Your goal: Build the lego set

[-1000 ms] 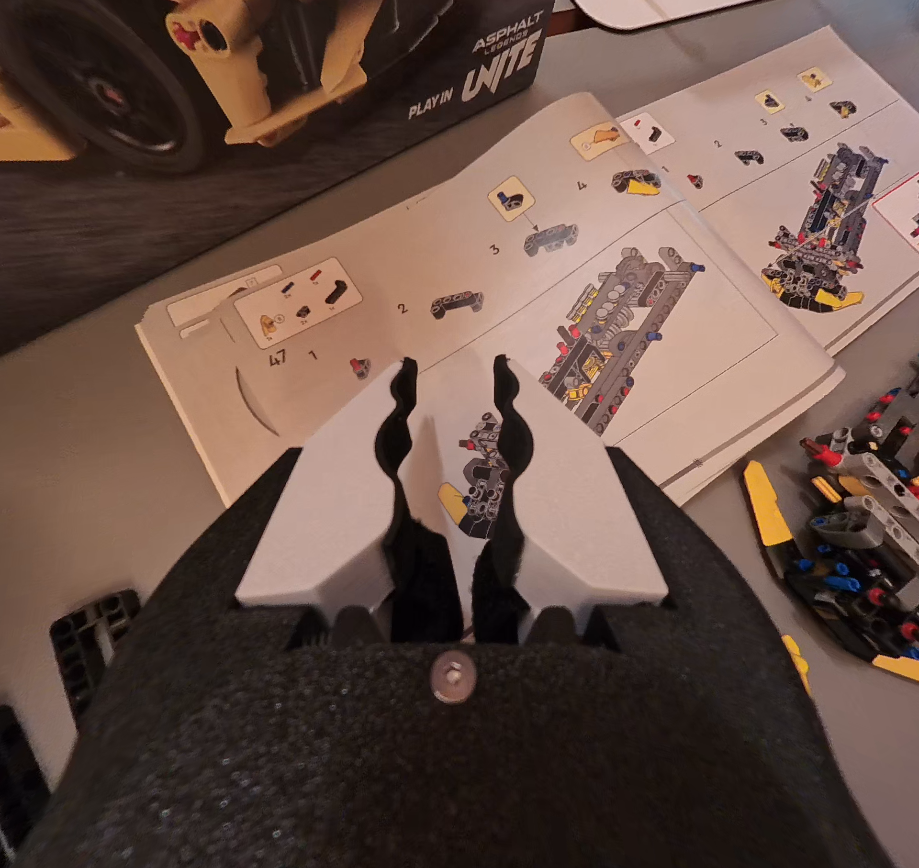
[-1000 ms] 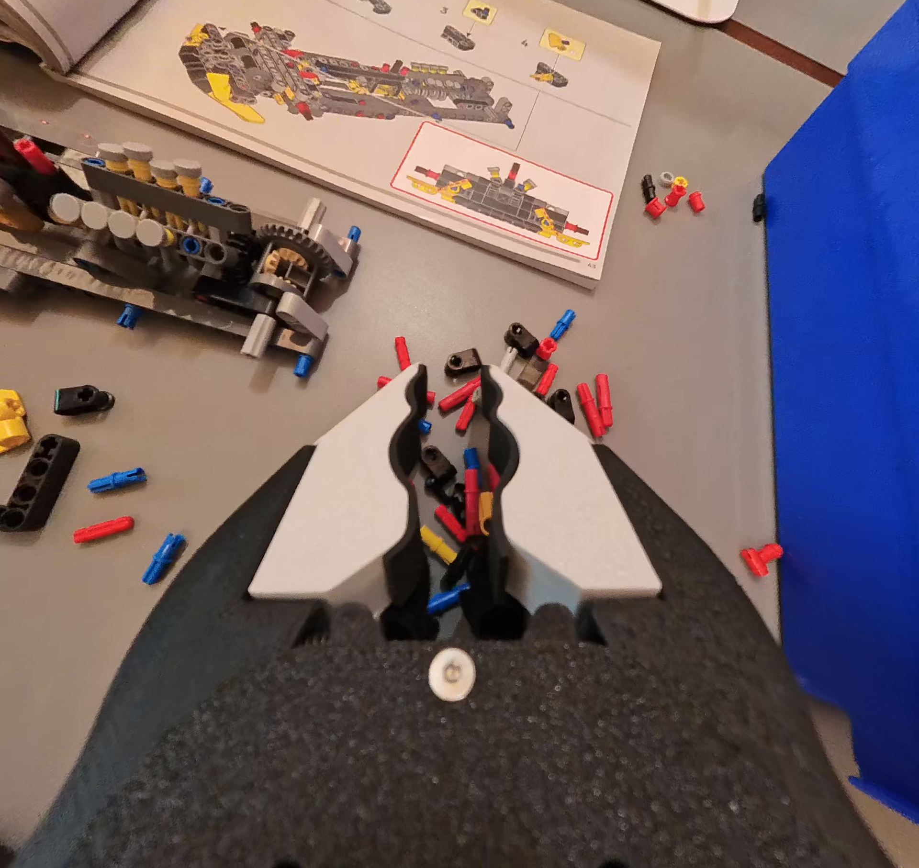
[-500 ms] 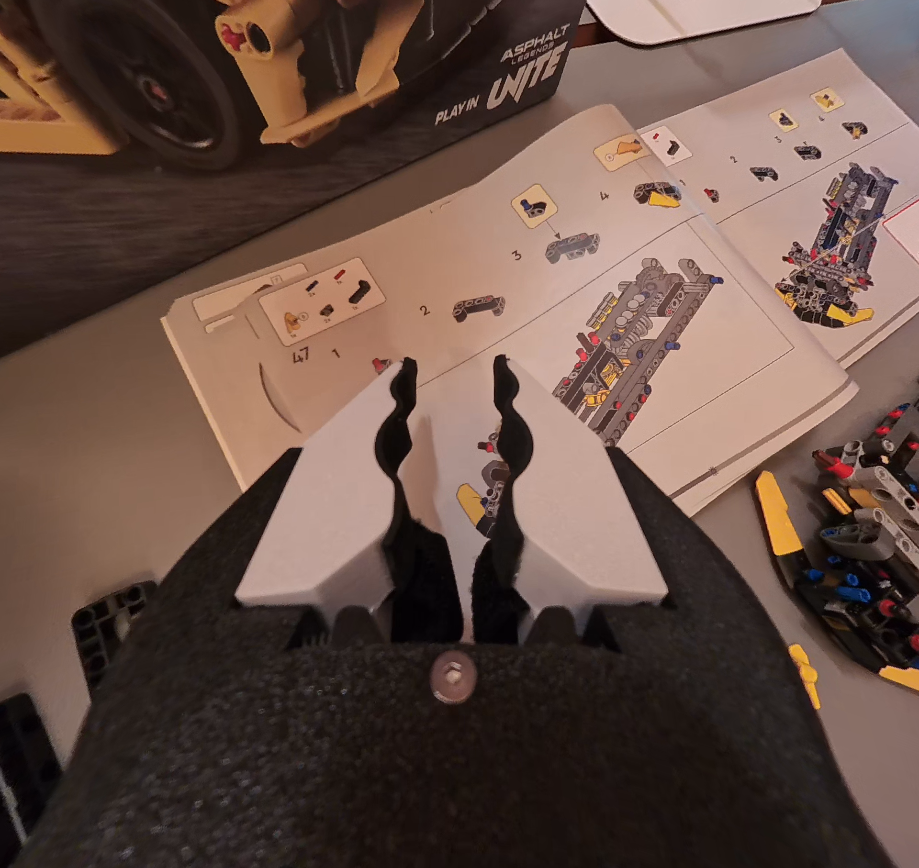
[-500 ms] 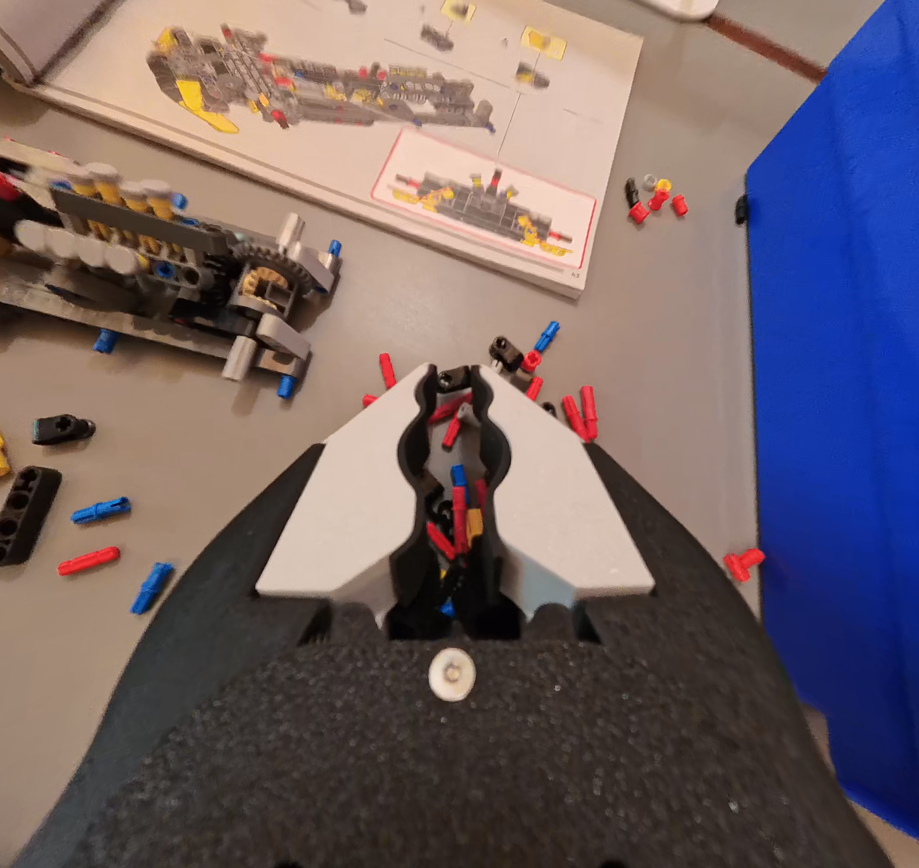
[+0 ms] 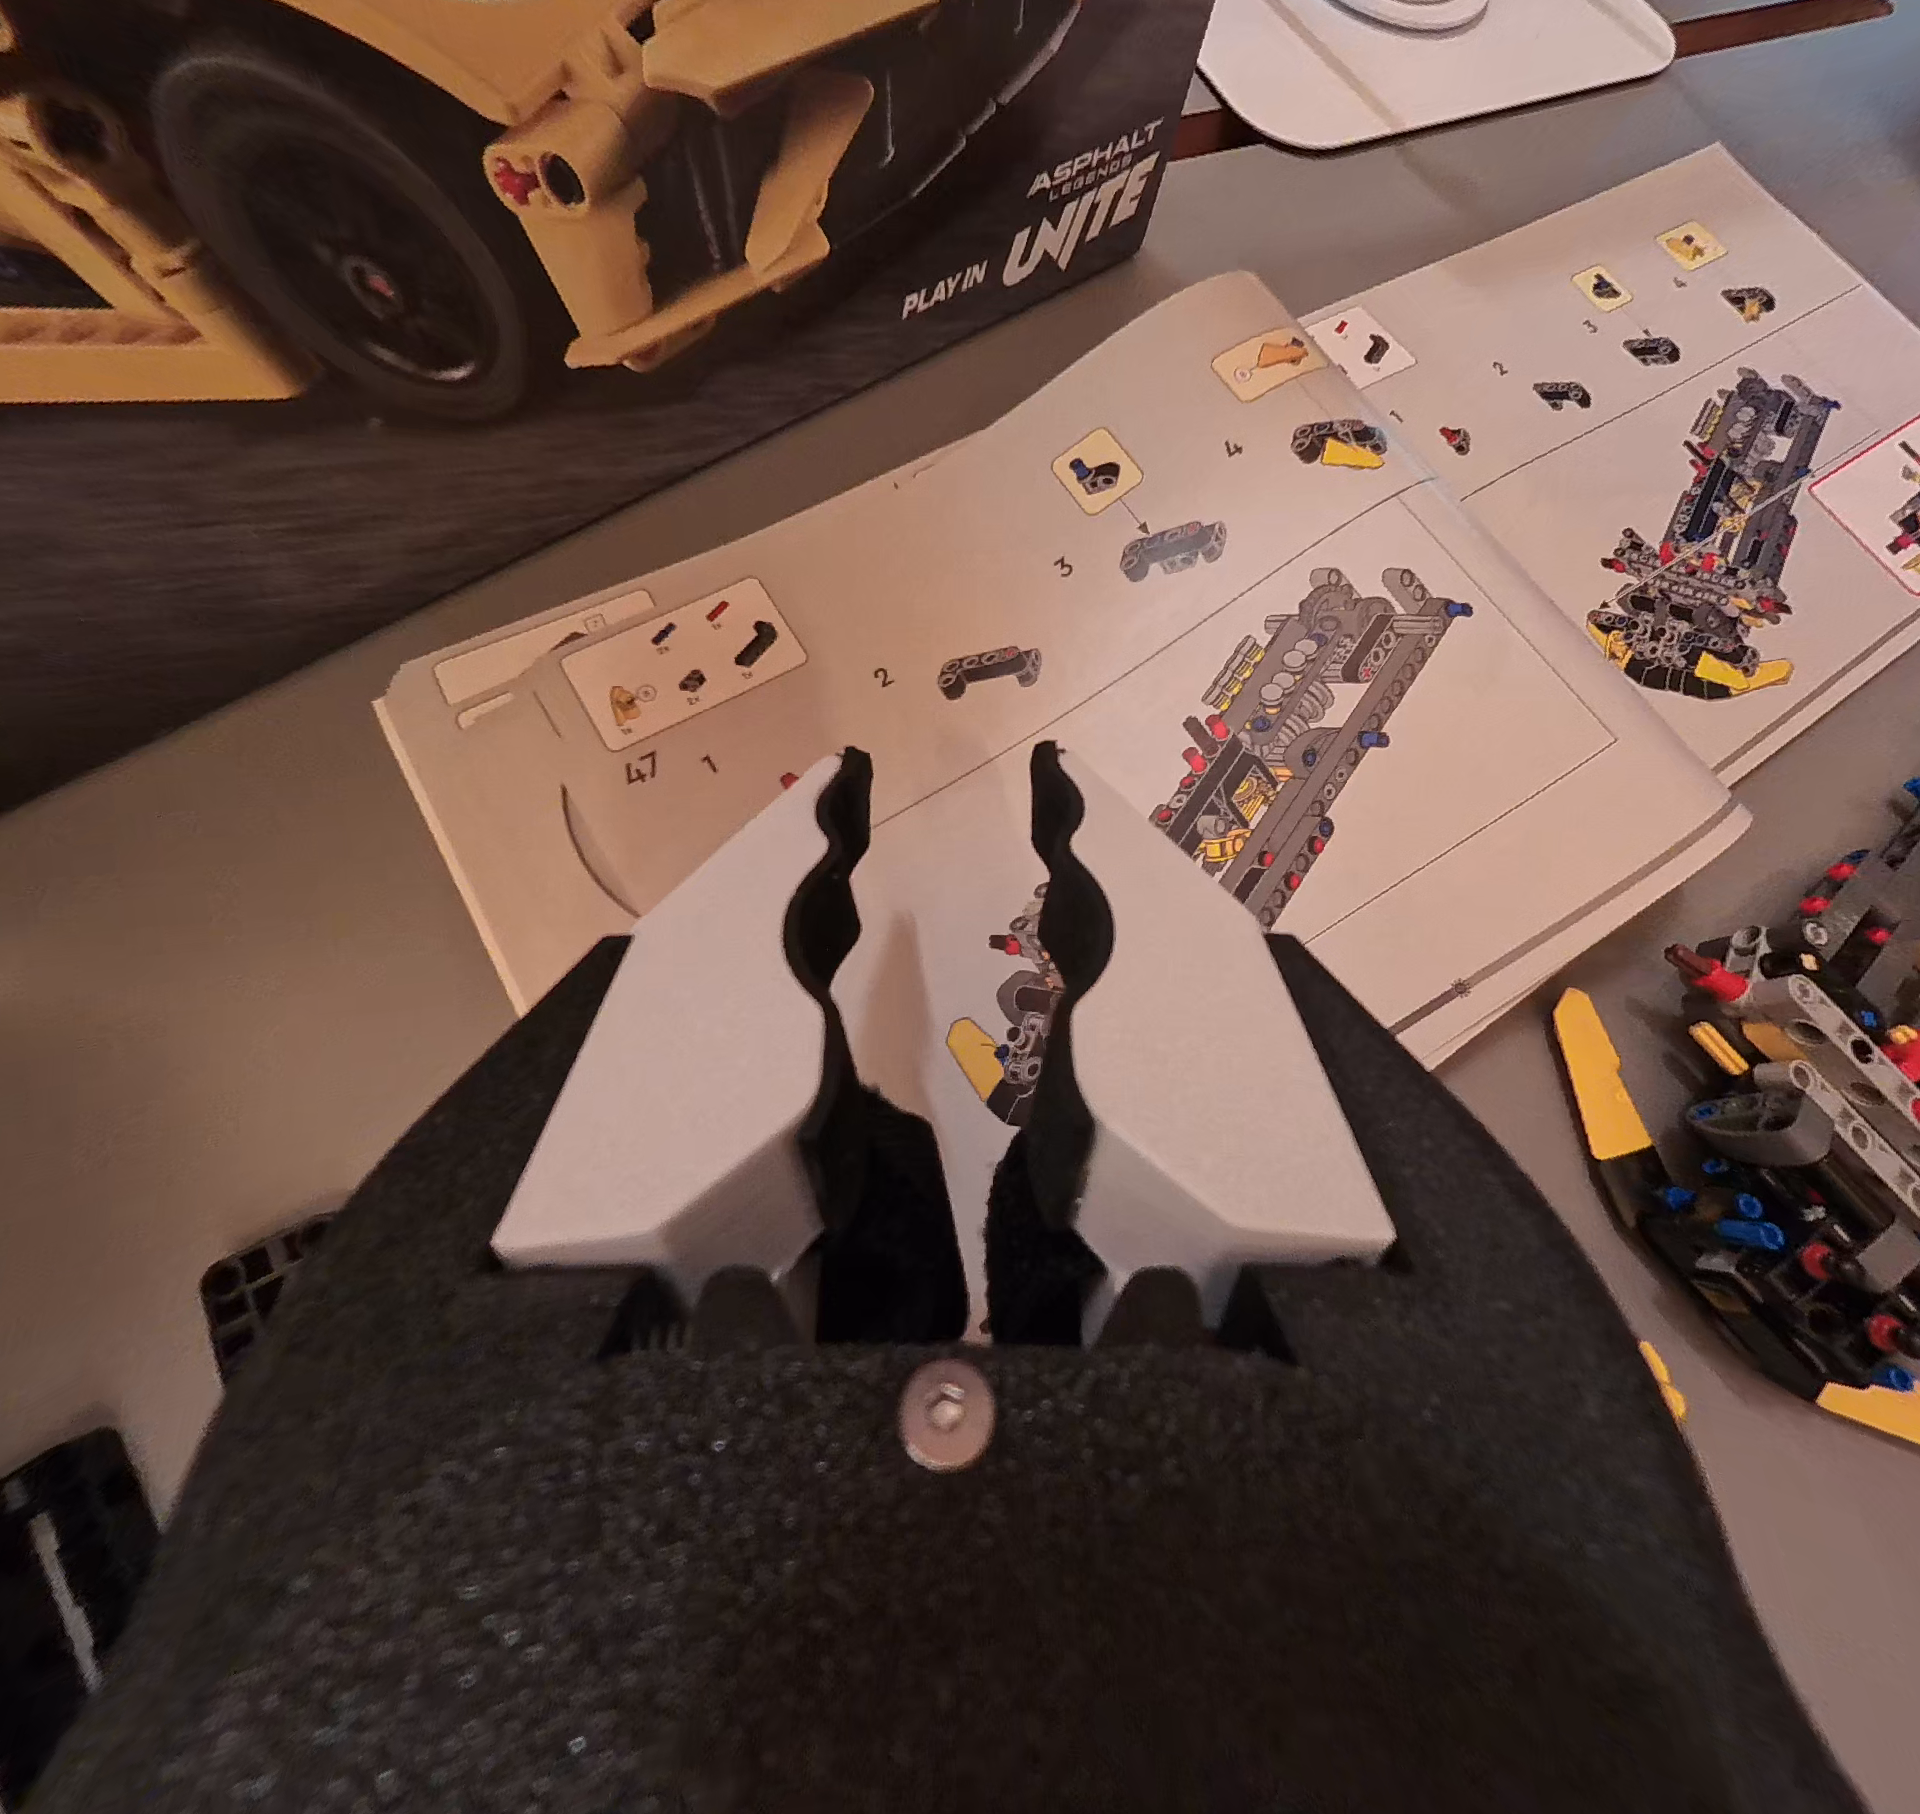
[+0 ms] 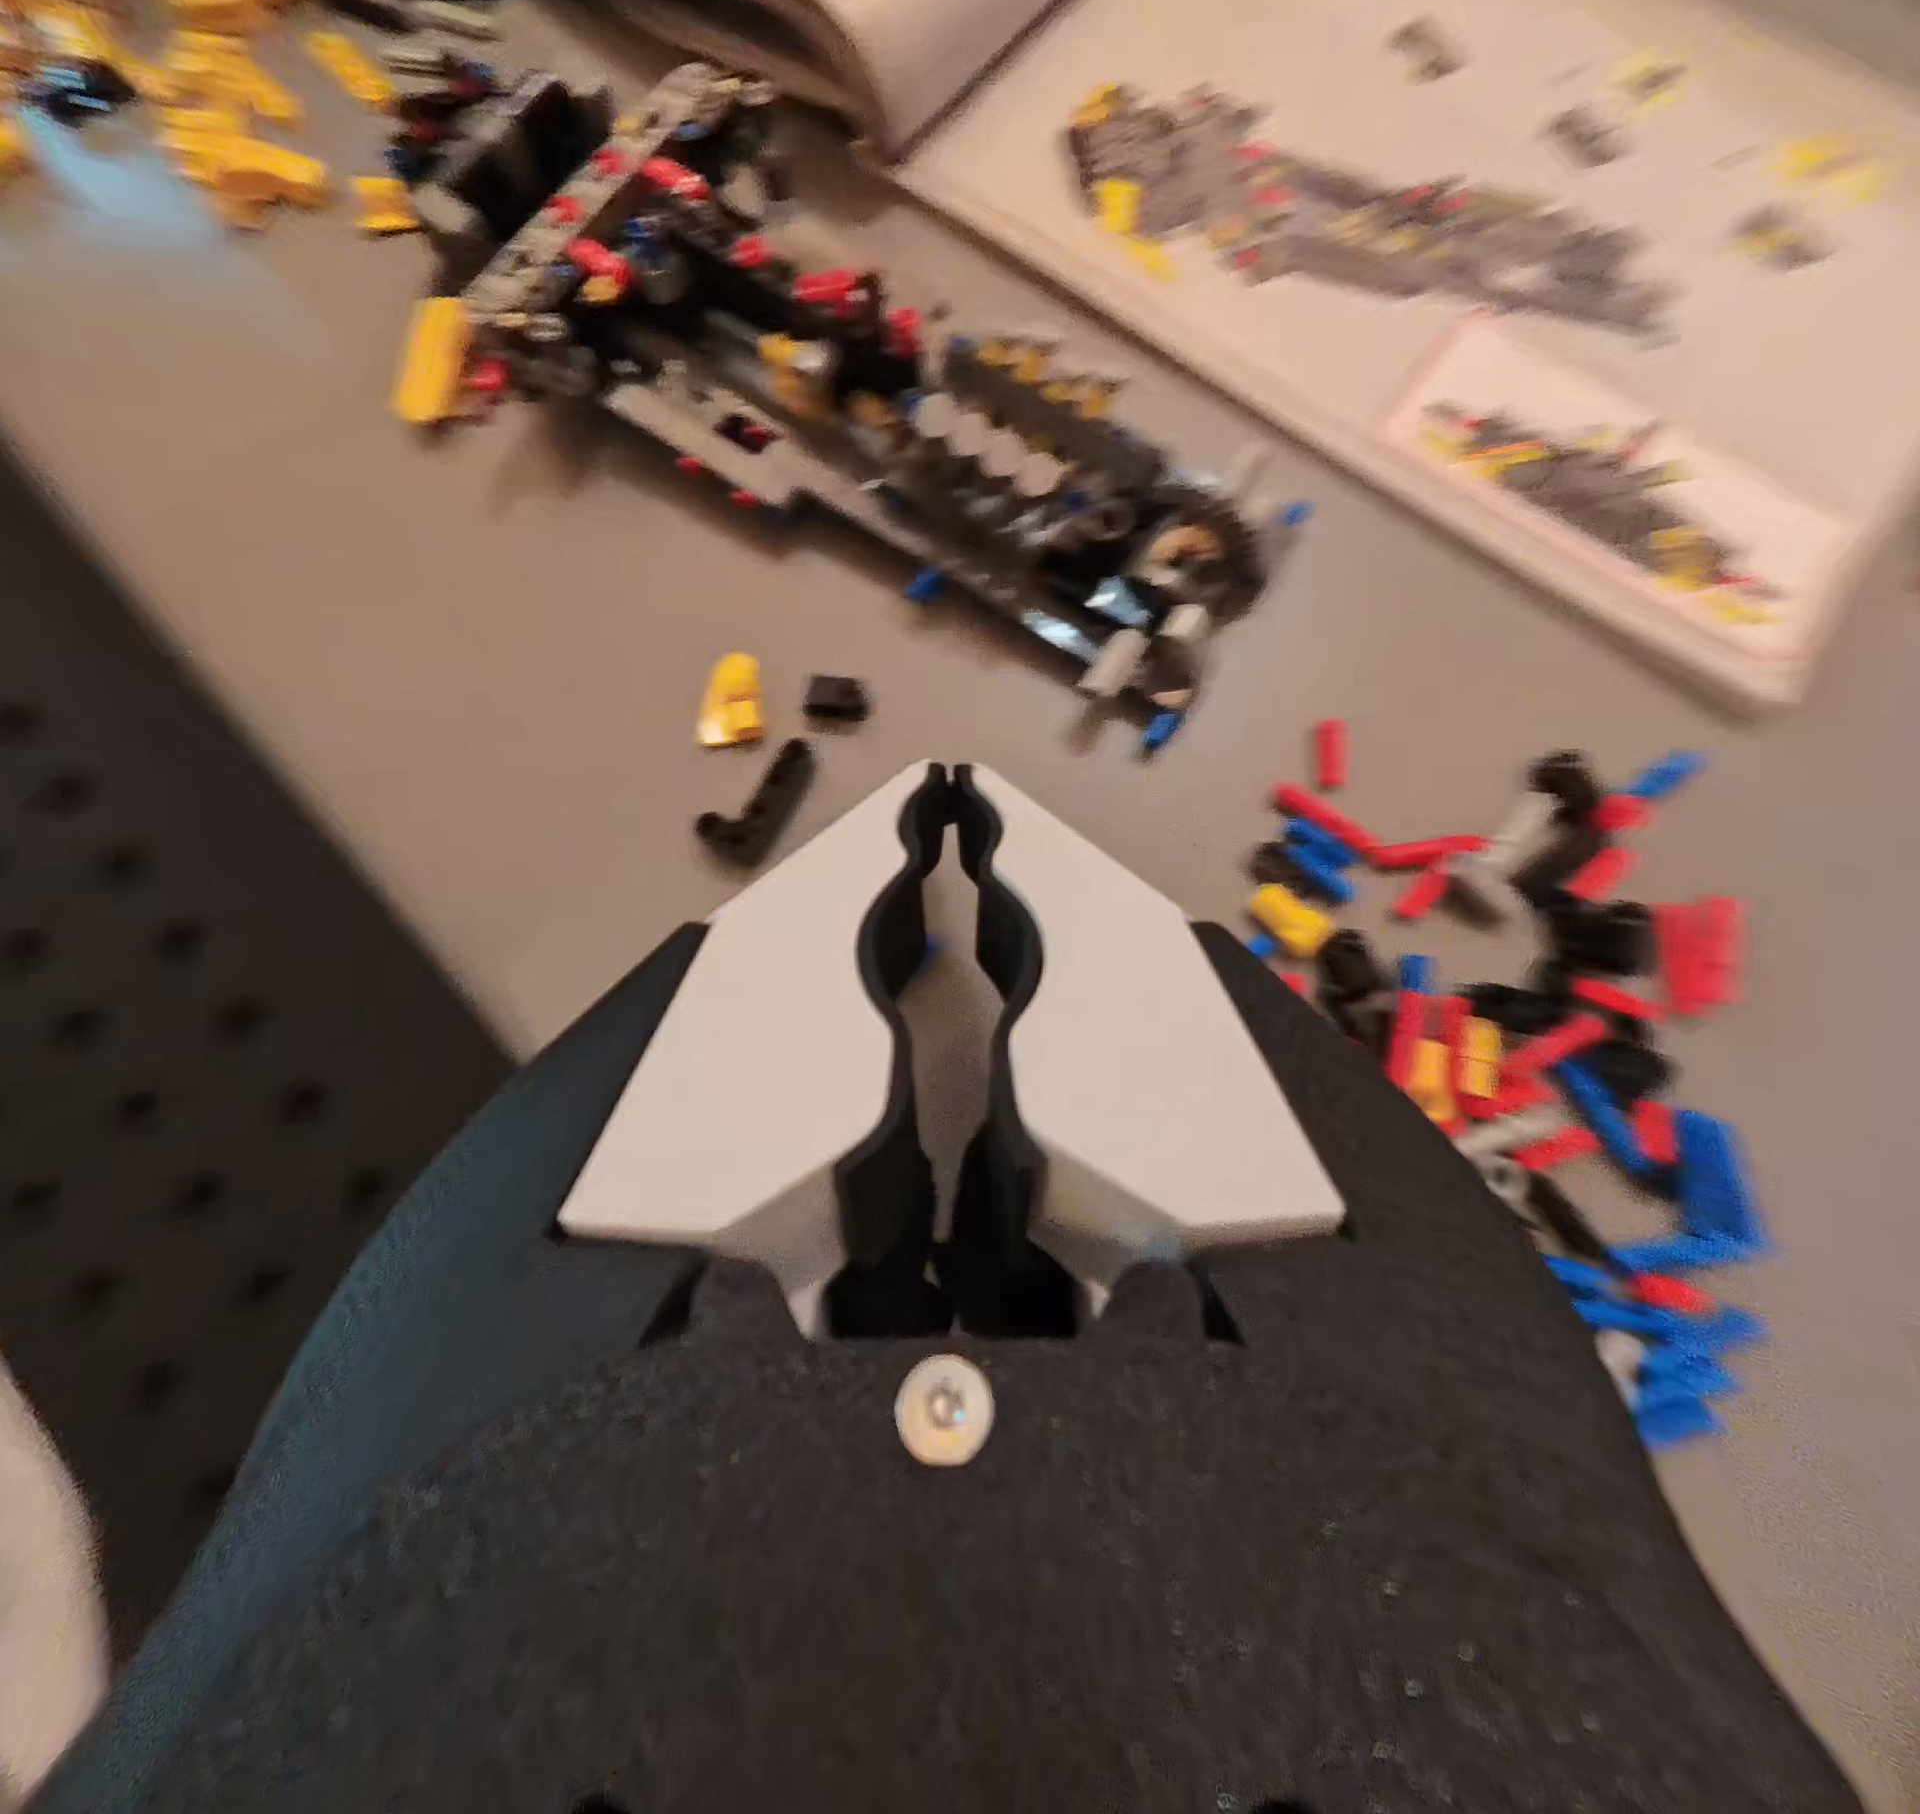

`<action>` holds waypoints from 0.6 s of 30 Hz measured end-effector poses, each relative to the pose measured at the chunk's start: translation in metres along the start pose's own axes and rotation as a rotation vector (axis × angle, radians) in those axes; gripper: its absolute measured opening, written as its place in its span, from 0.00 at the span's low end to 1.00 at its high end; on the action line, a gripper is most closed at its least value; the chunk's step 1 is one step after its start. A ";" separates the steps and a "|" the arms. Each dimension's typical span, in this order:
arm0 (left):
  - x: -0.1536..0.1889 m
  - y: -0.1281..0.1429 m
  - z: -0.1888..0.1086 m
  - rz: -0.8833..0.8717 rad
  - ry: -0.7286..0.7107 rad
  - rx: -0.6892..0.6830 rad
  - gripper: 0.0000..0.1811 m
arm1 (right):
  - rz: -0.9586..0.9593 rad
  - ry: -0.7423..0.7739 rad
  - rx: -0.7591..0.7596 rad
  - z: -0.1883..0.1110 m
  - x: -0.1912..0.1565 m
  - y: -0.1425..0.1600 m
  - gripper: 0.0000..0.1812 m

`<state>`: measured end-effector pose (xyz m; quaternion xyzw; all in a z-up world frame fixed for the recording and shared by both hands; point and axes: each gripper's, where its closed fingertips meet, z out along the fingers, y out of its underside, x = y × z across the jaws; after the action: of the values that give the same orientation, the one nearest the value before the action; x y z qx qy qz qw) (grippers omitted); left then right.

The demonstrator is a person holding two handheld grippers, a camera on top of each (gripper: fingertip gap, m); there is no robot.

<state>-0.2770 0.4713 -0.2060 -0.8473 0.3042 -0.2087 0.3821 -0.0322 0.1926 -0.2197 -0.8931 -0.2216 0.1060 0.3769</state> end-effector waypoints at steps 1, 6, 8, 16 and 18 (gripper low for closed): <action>0.001 0.000 0.000 0.002 0.001 0.000 0.16 | 0.019 -0.055 0.005 0.001 -0.009 0.000 0.00; 0.001 -0.001 -0.001 0.012 -0.004 0.004 0.16 | -0.011 -0.153 -0.017 0.015 -0.035 0.004 0.00; 0.001 -0.001 0.000 0.009 -0.003 0.001 0.16 | -0.018 -0.195 -0.001 0.019 -0.046 -0.001 0.00; -0.001 -0.001 -0.001 -0.003 -0.001 0.004 0.16 | -0.050 -0.247 0.058 0.022 -0.062 -0.018 0.00; -0.002 -0.001 -0.001 -0.003 -0.004 0.004 0.16 | -0.055 -0.252 0.037 0.022 -0.067 -0.016 0.00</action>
<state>-0.2787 0.4727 -0.2054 -0.8473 0.3020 -0.2083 0.3841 -0.1043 0.1849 -0.2220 -0.8591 -0.2897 0.2111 0.3653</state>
